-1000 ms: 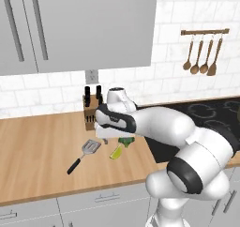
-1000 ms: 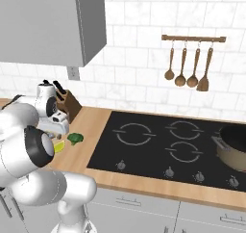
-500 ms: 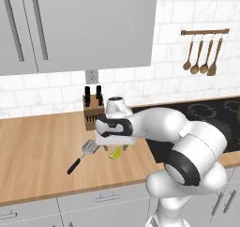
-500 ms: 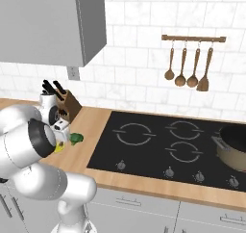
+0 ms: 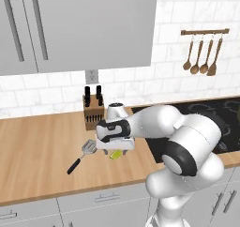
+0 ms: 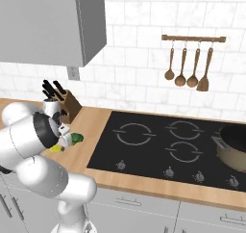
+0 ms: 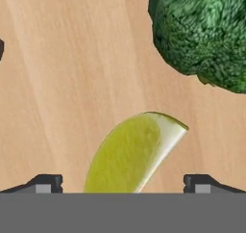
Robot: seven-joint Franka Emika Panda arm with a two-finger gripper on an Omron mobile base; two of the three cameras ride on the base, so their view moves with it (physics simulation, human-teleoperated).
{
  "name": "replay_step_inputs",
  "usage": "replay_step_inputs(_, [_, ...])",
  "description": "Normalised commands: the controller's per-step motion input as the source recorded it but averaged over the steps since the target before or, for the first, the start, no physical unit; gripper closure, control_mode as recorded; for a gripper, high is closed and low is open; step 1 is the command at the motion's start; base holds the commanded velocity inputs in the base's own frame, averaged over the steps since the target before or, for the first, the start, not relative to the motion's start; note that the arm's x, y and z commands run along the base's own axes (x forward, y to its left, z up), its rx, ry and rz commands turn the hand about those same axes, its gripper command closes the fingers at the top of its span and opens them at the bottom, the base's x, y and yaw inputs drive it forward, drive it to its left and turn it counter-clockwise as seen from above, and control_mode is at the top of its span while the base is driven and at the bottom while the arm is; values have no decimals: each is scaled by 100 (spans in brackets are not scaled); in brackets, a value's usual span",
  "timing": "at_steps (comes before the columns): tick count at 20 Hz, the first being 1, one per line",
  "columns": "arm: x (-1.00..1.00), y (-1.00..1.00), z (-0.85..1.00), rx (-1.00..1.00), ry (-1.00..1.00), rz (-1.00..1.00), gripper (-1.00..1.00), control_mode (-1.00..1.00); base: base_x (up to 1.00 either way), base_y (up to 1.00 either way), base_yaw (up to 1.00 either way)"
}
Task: Put the broccoli and lemon wedge in the pot. Retrieve the spatula and lightly stir the vegetables in the pot.
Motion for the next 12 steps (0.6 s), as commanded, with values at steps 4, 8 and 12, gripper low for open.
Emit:
replay_step_inputs(4, [0, 0, -26, 0, 0, -4, -100, -100, 0, 0, 0])
replay_step_inputs(8, [0, 0, -8, 0, 0, -1, 100, -100, 0, 0, 0])
replay_step_inputs(12, [0, 0, 0, 0, 0, 0, 100, -100, 0, 0, 0])
